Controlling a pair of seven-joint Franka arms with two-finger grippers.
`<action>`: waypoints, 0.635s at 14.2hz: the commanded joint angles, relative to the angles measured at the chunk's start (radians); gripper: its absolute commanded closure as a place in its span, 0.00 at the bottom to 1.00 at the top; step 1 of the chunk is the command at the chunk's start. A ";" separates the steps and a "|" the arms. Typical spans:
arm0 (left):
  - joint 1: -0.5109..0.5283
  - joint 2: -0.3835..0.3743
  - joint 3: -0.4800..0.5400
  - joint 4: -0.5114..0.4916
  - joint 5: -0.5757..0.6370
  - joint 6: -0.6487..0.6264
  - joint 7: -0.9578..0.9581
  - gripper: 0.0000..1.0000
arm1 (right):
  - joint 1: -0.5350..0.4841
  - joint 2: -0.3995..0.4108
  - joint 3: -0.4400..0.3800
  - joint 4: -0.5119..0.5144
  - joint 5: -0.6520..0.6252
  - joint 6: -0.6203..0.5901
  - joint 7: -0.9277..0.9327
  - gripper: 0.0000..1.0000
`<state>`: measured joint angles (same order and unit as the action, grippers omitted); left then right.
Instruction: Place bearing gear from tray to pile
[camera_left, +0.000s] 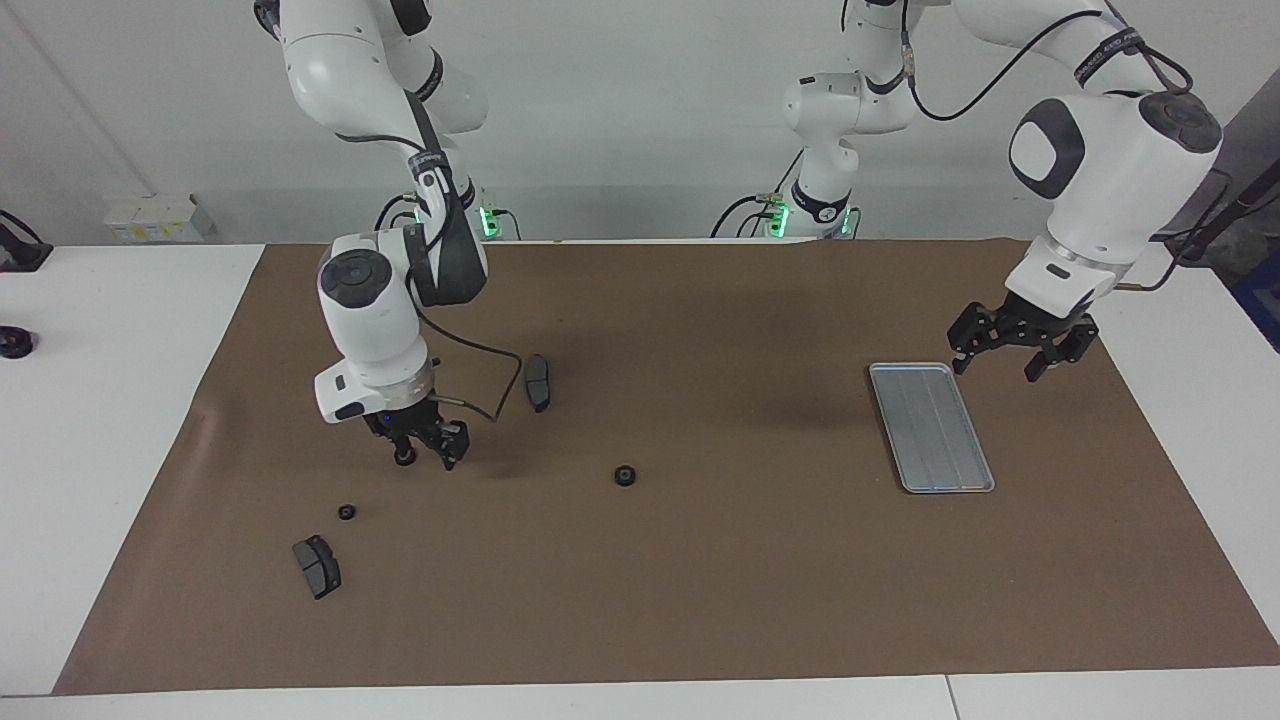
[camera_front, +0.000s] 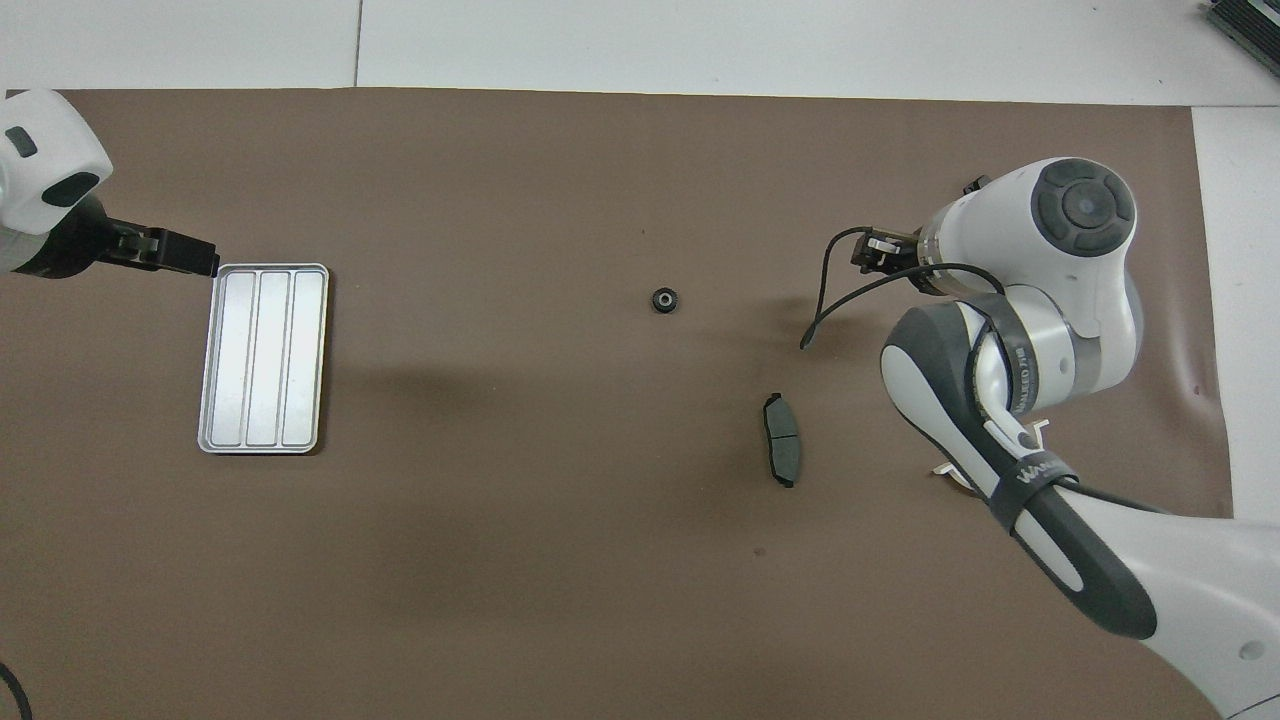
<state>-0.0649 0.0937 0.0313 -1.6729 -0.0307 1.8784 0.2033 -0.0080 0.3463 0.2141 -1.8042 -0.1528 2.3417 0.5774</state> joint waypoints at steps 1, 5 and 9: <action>-0.024 -0.089 -0.005 -0.024 0.034 -0.079 0.004 0.00 | 0.066 0.025 0.005 0.017 0.009 0.114 -0.004 0.26; -0.038 -0.146 -0.024 -0.018 0.032 -0.159 -0.005 0.00 | 0.169 0.045 0.005 0.068 -0.014 0.152 -0.002 0.27; -0.035 -0.170 -0.022 -0.025 0.029 -0.195 -0.005 0.00 | 0.262 0.138 0.004 0.097 -0.161 0.211 0.009 0.31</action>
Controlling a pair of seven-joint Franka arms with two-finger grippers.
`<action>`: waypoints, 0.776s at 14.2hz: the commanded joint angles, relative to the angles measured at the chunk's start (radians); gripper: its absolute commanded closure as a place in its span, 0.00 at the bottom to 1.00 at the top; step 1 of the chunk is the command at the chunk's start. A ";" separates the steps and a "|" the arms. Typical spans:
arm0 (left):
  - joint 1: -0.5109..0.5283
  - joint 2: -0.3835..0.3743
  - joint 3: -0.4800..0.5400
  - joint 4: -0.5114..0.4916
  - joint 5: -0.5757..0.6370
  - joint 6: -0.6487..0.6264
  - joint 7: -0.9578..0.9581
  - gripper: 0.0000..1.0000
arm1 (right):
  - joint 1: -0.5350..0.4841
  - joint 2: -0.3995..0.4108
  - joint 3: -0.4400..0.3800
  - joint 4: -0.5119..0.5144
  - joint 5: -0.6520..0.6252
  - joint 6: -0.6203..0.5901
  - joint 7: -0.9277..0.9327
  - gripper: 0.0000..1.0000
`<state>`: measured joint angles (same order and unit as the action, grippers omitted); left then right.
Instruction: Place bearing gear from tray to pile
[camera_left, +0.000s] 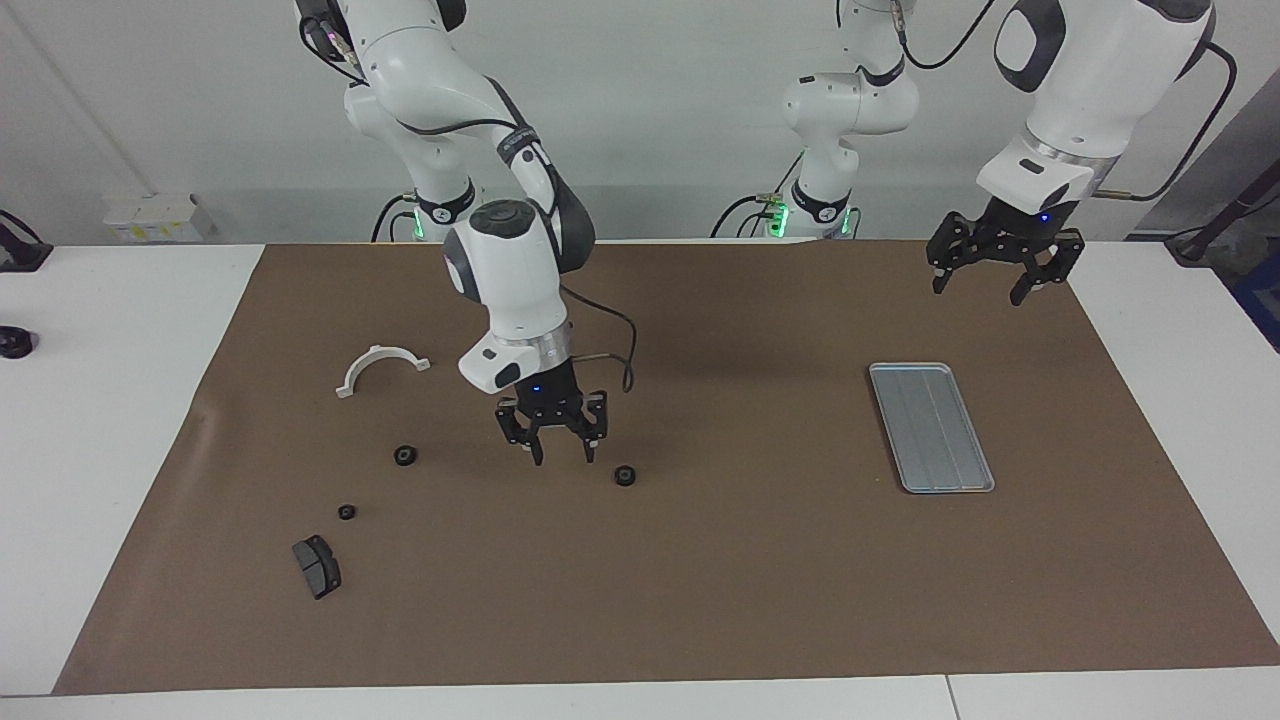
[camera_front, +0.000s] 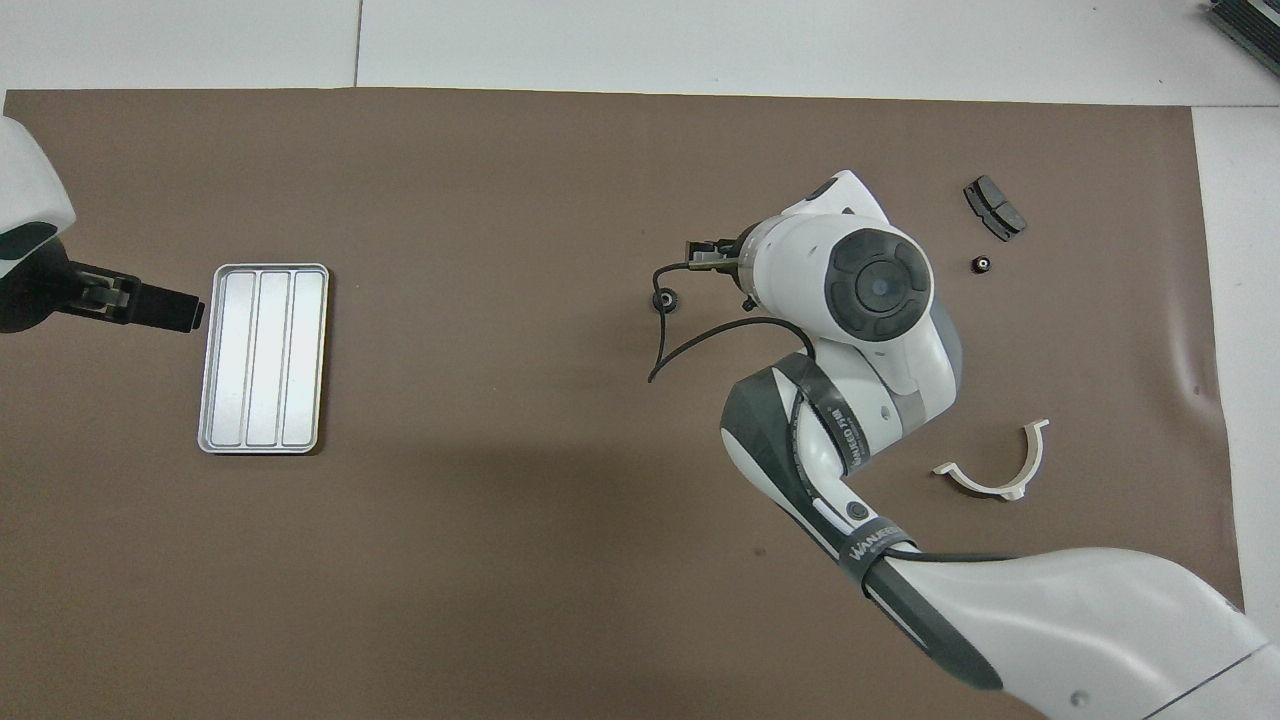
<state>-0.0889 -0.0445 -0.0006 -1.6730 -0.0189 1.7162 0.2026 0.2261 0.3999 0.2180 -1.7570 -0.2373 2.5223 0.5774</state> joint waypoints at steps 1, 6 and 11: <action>-0.011 -0.052 0.010 -0.033 0.017 -0.067 -0.005 0.00 | 0.042 0.127 0.000 0.077 -0.112 0.029 0.012 0.31; -0.025 -0.052 0.005 -0.021 0.017 -0.078 -0.057 0.00 | 0.076 0.201 -0.002 0.111 -0.189 0.038 0.021 0.36; 0.112 -0.035 -0.105 0.016 -0.015 -0.119 -0.063 0.00 | 0.104 0.224 -0.002 0.113 -0.200 0.053 0.030 0.36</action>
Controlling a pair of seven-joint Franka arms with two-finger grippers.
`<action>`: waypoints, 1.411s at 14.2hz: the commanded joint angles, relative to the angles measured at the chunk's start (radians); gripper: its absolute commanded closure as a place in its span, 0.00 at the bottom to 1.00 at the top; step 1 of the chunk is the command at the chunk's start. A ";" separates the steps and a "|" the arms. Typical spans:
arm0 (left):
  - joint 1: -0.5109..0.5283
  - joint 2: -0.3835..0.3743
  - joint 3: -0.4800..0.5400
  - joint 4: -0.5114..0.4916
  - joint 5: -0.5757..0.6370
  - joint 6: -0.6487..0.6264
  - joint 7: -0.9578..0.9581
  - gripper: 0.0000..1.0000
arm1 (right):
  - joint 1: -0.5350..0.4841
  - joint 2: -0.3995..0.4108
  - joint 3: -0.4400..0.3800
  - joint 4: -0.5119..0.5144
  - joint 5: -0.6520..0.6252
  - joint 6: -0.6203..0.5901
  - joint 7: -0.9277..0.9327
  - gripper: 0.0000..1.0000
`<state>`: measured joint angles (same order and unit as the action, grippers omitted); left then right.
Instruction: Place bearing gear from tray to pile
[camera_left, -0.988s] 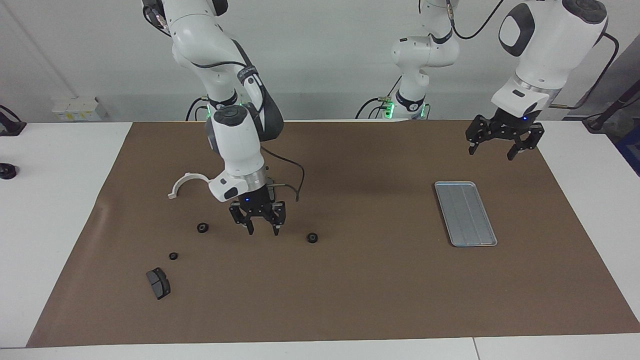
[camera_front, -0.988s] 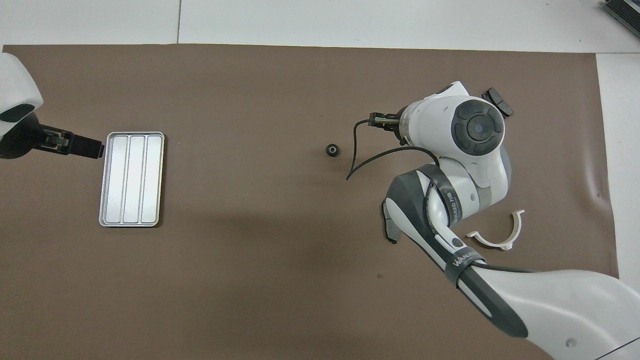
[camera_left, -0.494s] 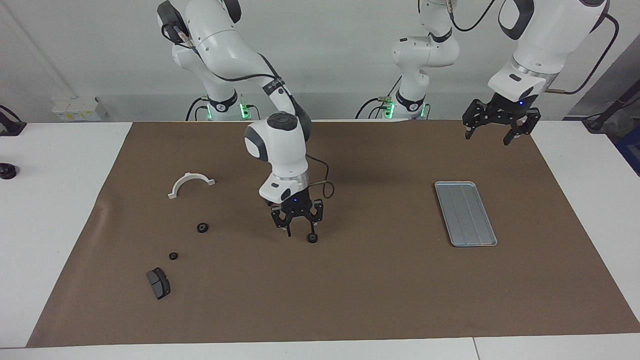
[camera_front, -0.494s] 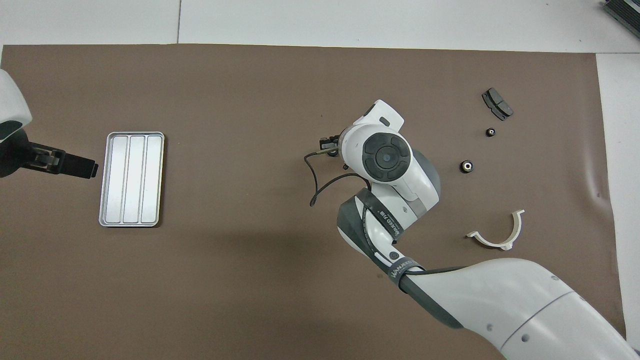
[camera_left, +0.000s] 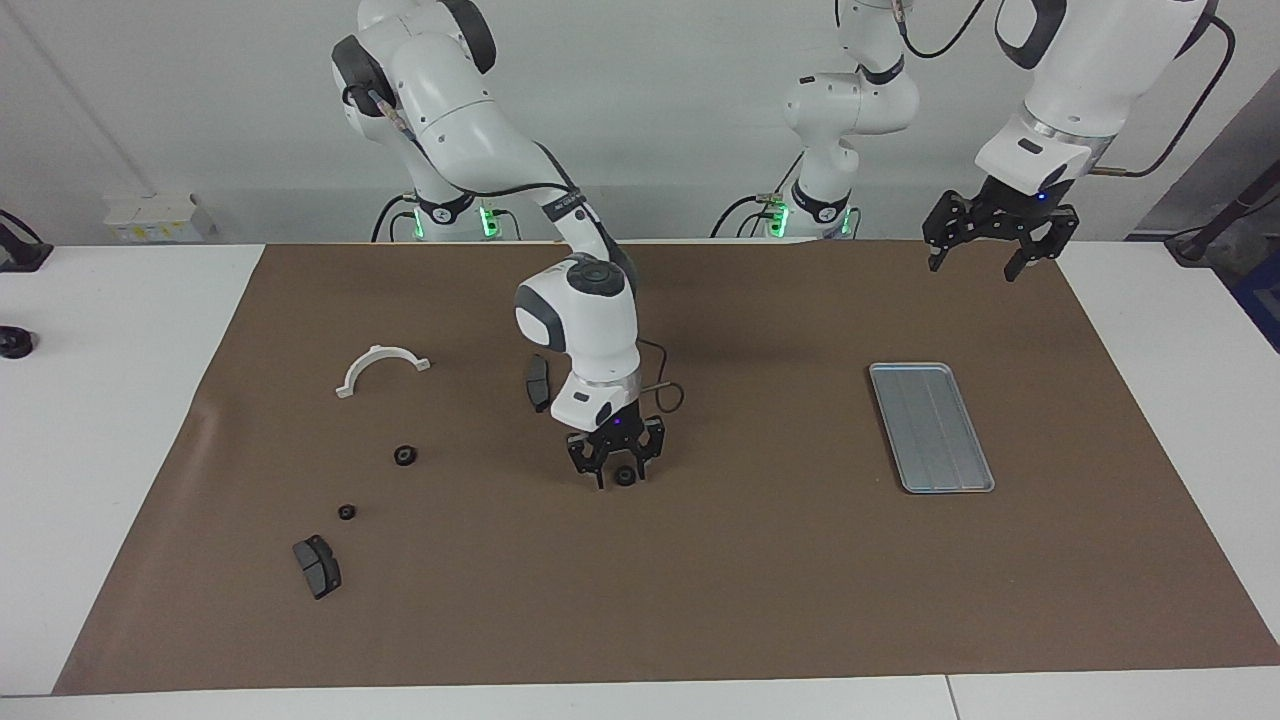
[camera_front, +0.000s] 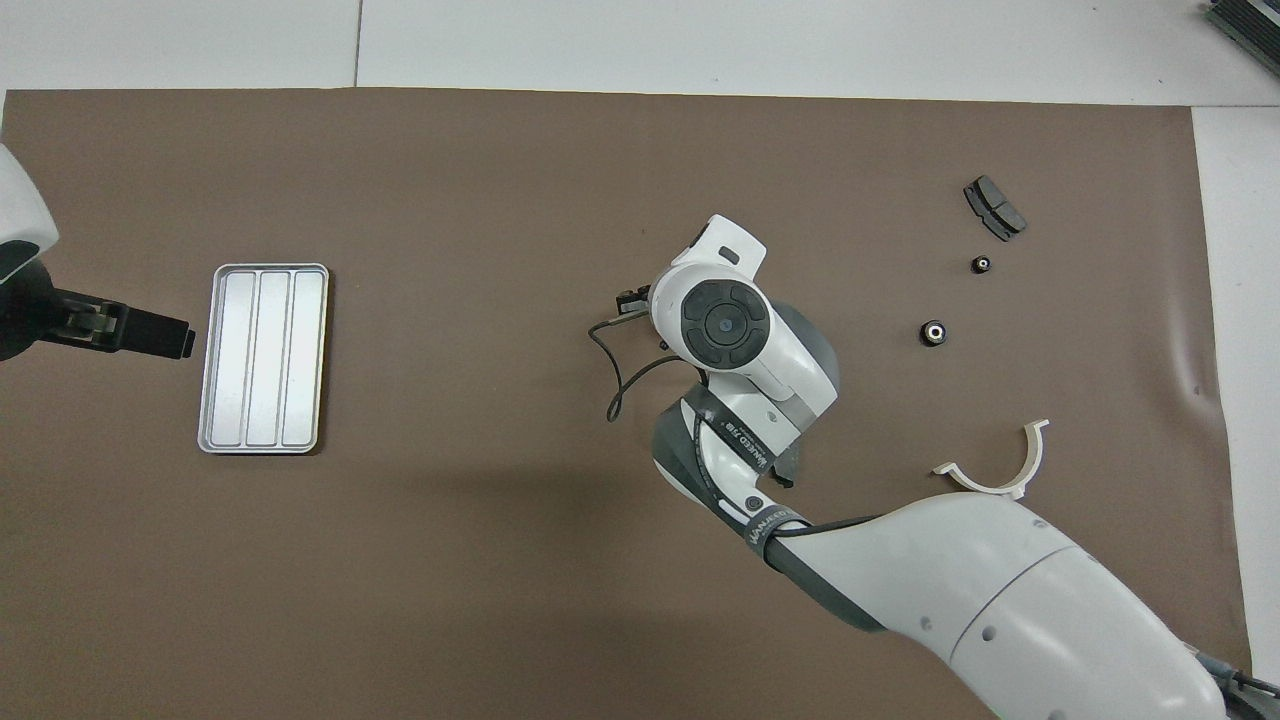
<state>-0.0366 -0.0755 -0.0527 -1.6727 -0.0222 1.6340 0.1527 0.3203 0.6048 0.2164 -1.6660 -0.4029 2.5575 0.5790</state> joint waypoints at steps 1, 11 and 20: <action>0.058 -0.004 -0.053 0.016 -0.012 -0.040 -0.013 0.00 | 0.009 0.018 0.000 0.020 -0.036 0.017 0.036 0.36; 0.076 -0.024 -0.052 -0.035 -0.008 -0.028 -0.010 0.00 | -0.007 0.016 0.001 0.006 -0.019 -0.014 0.070 0.58; 0.075 -0.024 -0.052 -0.035 -0.008 -0.028 -0.010 0.00 | -0.007 0.015 0.001 0.008 -0.021 -0.029 0.108 0.79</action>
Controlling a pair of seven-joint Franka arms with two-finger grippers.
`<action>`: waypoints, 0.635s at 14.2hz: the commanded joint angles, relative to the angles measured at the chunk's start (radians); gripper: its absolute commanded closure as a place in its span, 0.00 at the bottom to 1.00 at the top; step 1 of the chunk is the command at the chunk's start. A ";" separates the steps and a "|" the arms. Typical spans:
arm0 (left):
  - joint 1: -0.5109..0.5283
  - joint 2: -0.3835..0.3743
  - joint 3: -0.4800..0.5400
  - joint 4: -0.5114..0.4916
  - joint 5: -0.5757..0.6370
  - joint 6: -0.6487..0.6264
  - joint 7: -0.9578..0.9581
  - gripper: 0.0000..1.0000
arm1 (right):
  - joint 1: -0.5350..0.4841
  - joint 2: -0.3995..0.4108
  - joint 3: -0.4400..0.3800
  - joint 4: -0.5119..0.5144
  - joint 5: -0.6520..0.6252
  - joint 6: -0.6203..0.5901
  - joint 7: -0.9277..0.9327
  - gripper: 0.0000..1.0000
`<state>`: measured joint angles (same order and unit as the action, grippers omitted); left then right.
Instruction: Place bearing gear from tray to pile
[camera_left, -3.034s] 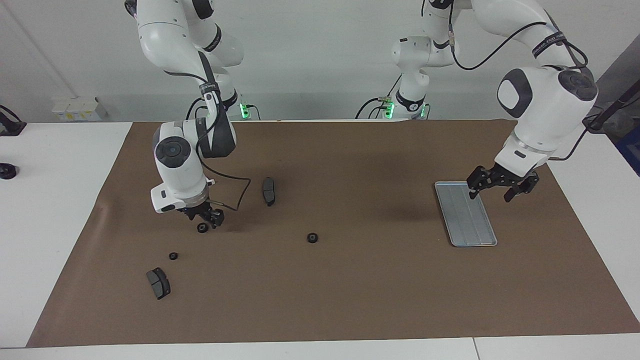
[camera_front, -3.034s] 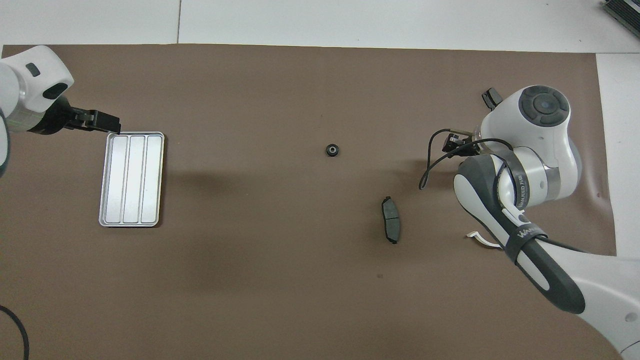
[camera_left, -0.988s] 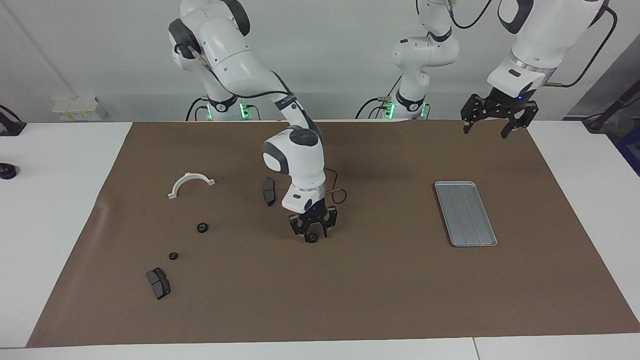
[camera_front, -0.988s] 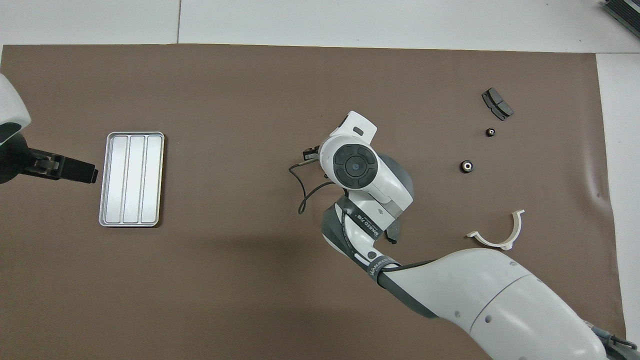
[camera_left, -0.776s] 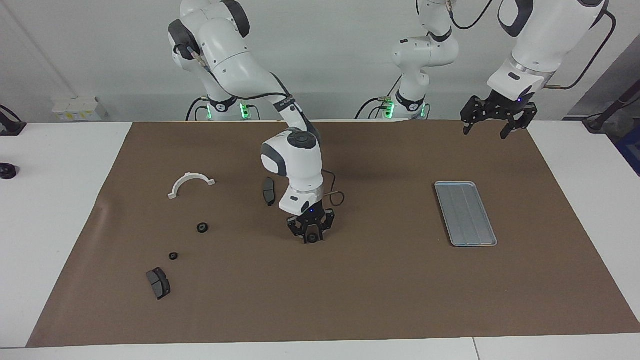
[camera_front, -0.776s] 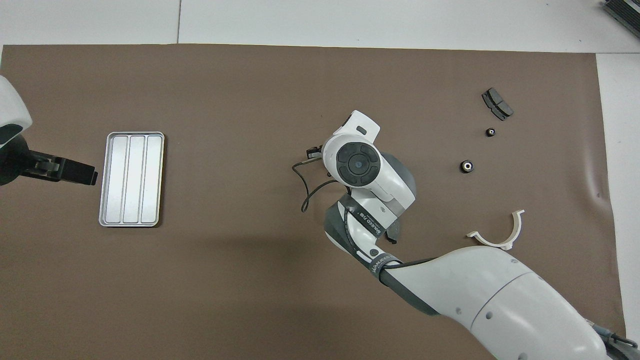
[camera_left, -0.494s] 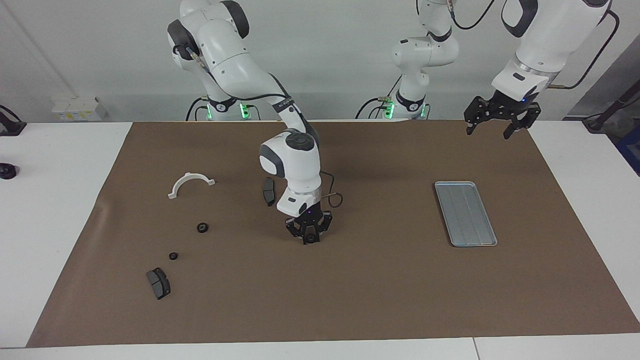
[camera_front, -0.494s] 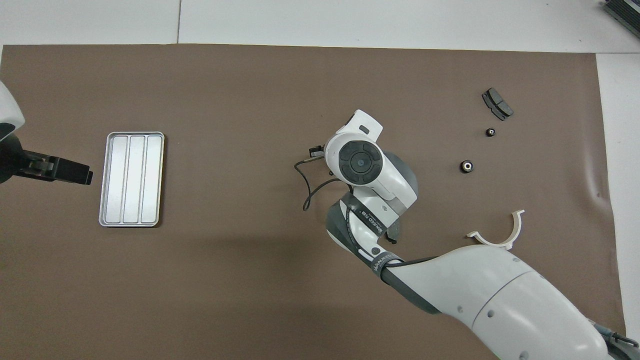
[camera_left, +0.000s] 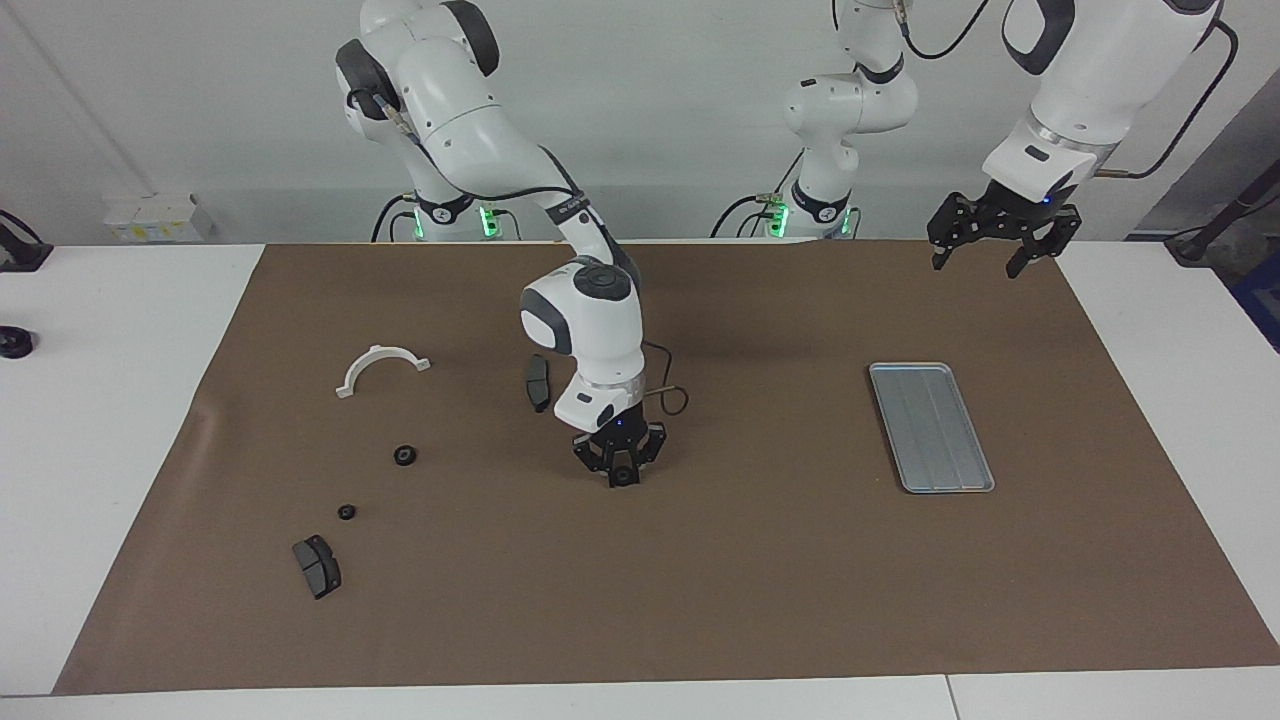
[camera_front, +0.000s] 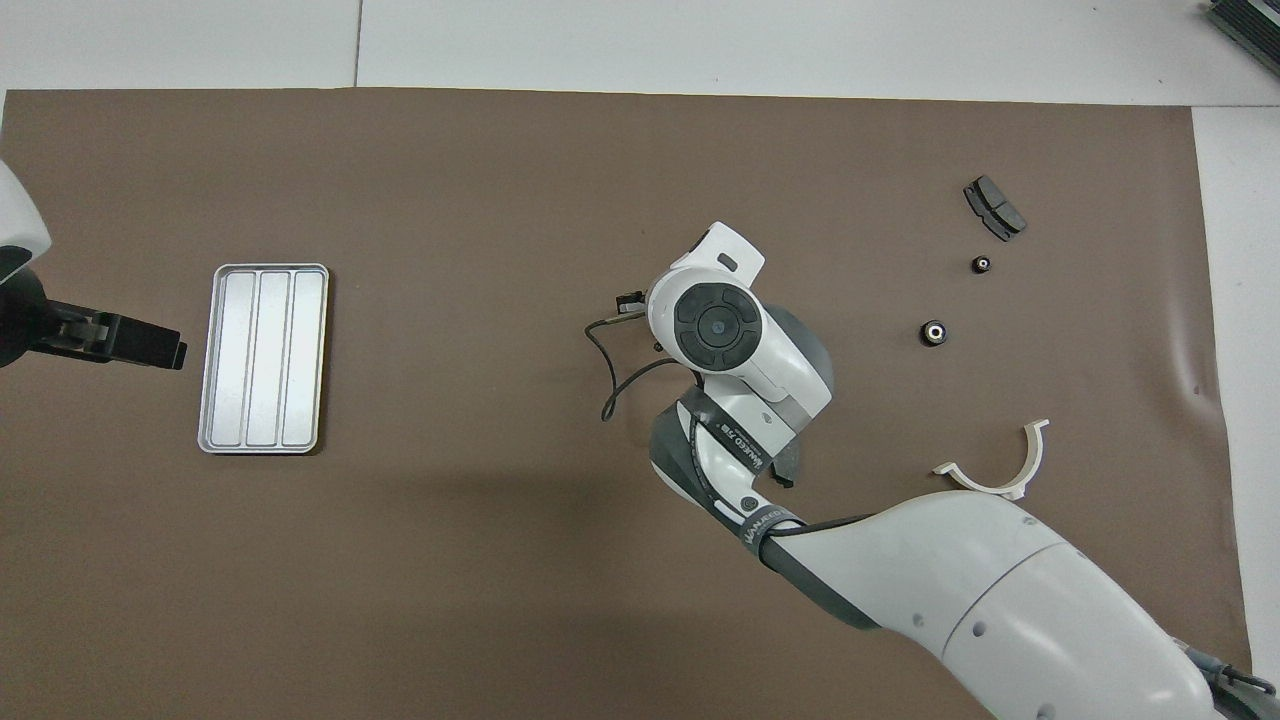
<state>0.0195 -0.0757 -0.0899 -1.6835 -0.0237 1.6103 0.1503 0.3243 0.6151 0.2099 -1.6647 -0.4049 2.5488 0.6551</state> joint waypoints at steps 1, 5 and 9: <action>0.019 -0.024 -0.014 -0.024 -0.007 -0.003 -0.008 0.00 | -0.016 0.003 0.008 0.016 -0.019 -0.041 0.031 0.82; 0.019 -0.024 -0.014 -0.024 -0.007 -0.004 -0.008 0.00 | -0.111 -0.020 0.008 0.020 -0.031 -0.061 -0.030 0.85; 0.019 -0.024 -0.014 -0.024 -0.007 -0.004 -0.008 0.00 | -0.226 -0.017 0.008 0.043 -0.025 -0.042 -0.165 0.85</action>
<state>0.0195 -0.0757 -0.0900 -1.6835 -0.0237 1.6103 0.1503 0.1522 0.6010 0.2008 -1.6343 -0.4108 2.5102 0.5439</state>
